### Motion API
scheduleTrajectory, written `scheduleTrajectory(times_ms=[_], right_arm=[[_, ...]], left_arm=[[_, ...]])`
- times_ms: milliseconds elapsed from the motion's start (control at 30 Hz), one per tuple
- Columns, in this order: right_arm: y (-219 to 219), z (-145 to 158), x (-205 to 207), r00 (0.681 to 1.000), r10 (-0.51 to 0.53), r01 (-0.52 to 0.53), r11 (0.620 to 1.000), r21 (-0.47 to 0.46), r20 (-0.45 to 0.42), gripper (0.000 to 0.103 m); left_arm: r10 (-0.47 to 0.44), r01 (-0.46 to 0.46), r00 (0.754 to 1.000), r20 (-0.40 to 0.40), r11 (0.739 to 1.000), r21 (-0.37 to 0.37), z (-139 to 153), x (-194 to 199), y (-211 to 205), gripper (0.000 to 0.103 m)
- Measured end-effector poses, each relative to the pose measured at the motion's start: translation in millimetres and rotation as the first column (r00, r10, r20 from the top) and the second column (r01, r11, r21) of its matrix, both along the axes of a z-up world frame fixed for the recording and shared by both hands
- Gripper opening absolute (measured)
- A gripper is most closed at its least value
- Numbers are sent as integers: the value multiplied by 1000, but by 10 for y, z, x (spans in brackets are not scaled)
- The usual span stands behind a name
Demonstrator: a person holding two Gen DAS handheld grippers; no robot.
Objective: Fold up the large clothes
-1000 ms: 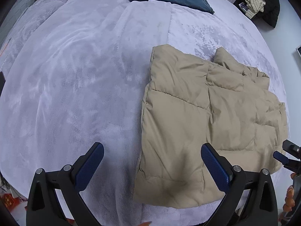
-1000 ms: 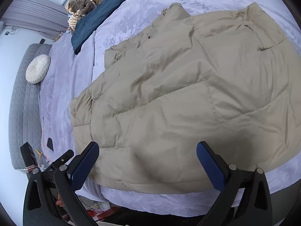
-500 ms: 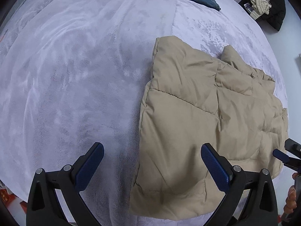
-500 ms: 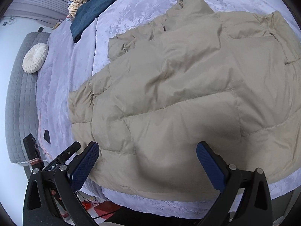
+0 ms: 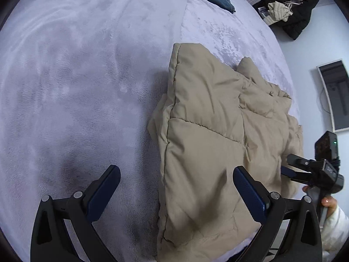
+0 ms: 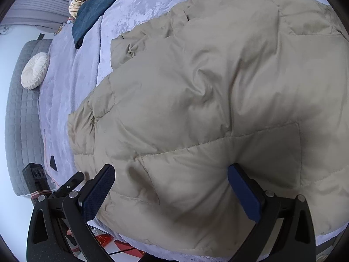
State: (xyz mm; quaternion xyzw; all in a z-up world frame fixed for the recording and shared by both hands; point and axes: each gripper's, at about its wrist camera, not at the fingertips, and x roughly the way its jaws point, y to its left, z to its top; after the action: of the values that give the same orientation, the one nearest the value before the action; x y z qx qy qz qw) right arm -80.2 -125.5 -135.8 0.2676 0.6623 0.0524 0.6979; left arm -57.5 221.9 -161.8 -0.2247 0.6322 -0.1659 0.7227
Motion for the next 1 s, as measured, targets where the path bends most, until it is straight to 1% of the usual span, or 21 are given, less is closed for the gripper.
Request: scheduleTrajectory(times_ms=[33, 133, 233, 300, 367, 467, 500, 567, 667, 700, 733, 800, 833, 867, 900, 967, 1000], right_arm=[[12, -11, 5, 1000, 6, -6, 1000, -7, -3, 103], [30, -38, 24, 1000, 20, -21, 1000, -20, -9, 103], [32, -71, 30, 999, 31, -32, 999, -28, -9, 103], [41, -92, 30, 999, 36, -37, 999, -34, -11, 103], [54, -108, 35, 999, 39, -39, 998, -40, -13, 103], [67, -127, 43, 999, 40, -41, 998, -46, -15, 103], [67, -133, 44, 999, 40, -41, 998, -46, -15, 103], [72, -140, 37, 999, 39, -40, 998, -45, -11, 103], [75, -155, 28, 999, 38, -39, 998, -42, -6, 103], [76, -160, 28, 999, 38, -38, 998, -43, -5, 103], [77, -164, 28, 999, 37, -37, 998, -43, -3, 103], [80, -172, 29, 999, 35, -35, 998, -45, -1, 103], [78, -174, 25, 999, 34, -34, 998, -45, -1, 103], [62, -173, 10, 999, 33, -33, 998, -46, -1, 103], [59, -170, 10, 999, 32, -32, 998, -46, -1, 103], [55, -159, 14, 999, 34, -35, 998, -46, -4, 103], [45, -143, 14, 999, 36, -37, 998, -43, -7, 103]], left_arm=[[-16, 15, 1000, -25, 999, -47, -75, 33, 40, 103], [-33, 25, 997, -71, 992, -123, -250, 123, 120, 103], [-66, 49, 995, -73, 975, -217, -334, 237, 58, 103], [-98, 79, 993, -67, 965, -252, -381, 334, -67, 103], [-138, 116, 988, -63, 954, -276, -419, 413, -210, 103], [-211, 190, 976, -49, 943, -272, -441, 510, -436, 103], [-242, 219, 969, -45, 932, -290, -447, 529, -499, 103], [-302, 266, 951, -64, 907, -326, -488, 518, -600, 103], [-392, 361, 918, -61, 889, -282, -533, 495, -760, 103], [-397, 365, 916, -62, 887, -283, -519, 535, -795, 103], [-387, 352, 920, -66, 888, -297, -514, 565, -804, 103], [-340, 297, 938, -71, 891, -343, -470, 608, -790, 102], [-316, 274, 947, -59, 889, -368, -413, 618, -791, 93], [-306, 268, 951, -41, 885, -380, -346, 621, -806, 77], [-303, 274, 953, -19, 886, -374, -260, 617, -837, 70], [-310, 293, 951, 2, 895, -337, -129, 600, -886, 41], [-312, 298, 950, 7, 900, -318, -66, 591, -905, 38]])
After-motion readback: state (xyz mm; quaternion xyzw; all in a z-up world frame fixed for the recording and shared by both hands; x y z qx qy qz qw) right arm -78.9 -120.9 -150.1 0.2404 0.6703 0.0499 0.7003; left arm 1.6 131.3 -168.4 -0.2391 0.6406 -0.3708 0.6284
